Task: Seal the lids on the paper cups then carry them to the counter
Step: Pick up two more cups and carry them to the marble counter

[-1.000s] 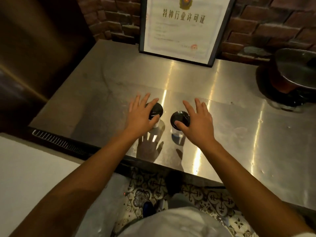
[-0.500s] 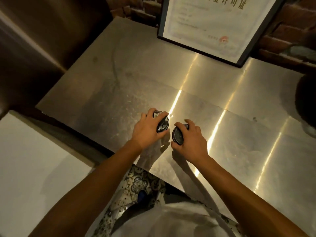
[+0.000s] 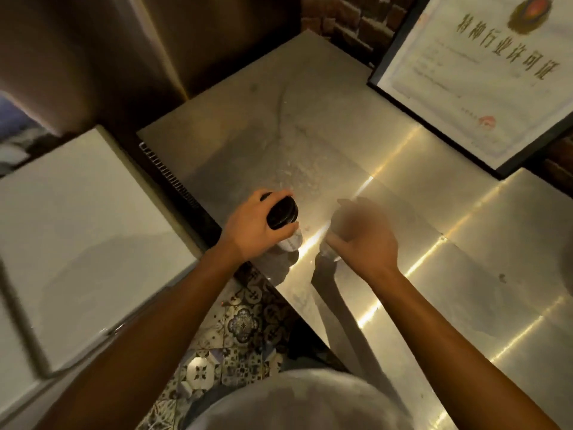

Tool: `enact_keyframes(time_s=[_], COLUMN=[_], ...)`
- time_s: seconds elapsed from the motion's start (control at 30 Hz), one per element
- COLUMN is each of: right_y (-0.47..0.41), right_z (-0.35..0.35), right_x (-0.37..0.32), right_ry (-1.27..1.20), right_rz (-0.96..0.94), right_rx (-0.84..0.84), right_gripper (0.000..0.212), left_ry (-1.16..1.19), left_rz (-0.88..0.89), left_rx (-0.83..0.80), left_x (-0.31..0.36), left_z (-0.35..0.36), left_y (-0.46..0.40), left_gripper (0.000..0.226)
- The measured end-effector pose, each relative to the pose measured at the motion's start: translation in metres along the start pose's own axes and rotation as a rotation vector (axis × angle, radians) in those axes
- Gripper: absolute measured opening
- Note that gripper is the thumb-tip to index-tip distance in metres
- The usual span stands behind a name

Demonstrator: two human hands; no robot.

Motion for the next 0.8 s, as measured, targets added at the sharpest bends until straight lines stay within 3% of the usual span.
enact_keyframes(time_s=[0.3,0.63,0.8], right_y=[0.030,0.162,0.249], right_z=[0.009,0.057,0.094], right_x=[-0.210,-0.455,-0.571], right_ry=[-0.061,-0.173,-0.196], right_rz=[-0.396,-0.793,-1.018], right_rx=[0.065,0.053,-0.062], right_gripper=[0.067,0.066,0.066], left_ry=[-0.023,-0.141,-0.191], left_rz=[-0.135,-0.379,-0.572], left_rx=[0.388,0.728,0.906], left_x=[-0.080,-0.174,-0.205], left_z=[-0.159,-0.288,-0.320], left_y=[0.166,0.429,0.567], left_gripper=[0.069,0.072,0.073])
Point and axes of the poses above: each hand's wrist, its own y-axis away from the middle knuckle, its own z-axis out of the palm, x = y × z, the point moved 6 cm from there along -y, towards the middle knuckle, and after that the axes turned 11 degrees about y, right-handed, at the moved point
